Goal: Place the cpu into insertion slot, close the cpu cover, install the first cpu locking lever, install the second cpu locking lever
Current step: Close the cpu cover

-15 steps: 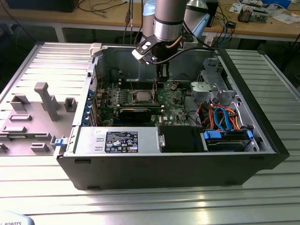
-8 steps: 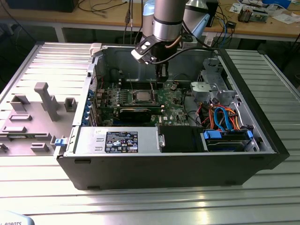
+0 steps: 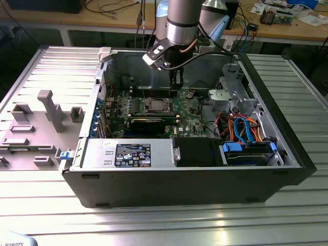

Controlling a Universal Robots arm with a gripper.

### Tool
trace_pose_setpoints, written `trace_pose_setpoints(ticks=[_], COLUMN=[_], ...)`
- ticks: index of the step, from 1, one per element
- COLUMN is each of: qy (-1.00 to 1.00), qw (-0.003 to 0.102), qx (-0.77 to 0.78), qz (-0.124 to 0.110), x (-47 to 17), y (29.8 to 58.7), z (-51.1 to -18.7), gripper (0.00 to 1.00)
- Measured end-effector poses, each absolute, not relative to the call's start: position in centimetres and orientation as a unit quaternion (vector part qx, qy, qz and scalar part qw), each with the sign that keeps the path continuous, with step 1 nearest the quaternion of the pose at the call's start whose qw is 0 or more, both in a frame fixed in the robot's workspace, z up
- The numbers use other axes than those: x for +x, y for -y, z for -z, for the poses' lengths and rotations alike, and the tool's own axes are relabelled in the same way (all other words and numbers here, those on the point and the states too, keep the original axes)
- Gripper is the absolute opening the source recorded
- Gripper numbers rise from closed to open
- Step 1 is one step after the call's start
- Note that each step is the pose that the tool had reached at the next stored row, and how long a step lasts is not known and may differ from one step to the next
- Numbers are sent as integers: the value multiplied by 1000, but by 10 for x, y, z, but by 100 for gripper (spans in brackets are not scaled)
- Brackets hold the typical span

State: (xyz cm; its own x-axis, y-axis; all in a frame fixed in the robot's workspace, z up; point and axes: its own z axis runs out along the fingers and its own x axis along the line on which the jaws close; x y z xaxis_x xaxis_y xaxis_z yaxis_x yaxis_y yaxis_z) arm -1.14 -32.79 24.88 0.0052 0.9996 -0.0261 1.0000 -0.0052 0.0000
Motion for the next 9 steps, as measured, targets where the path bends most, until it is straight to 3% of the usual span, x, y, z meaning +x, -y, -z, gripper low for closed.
trace_pose_setpoints(ticks=[9], qy=[-705], qw=[9], qx=[709], qz=[9], x=[-13], y=[328], z=[-249], gripper=[11])
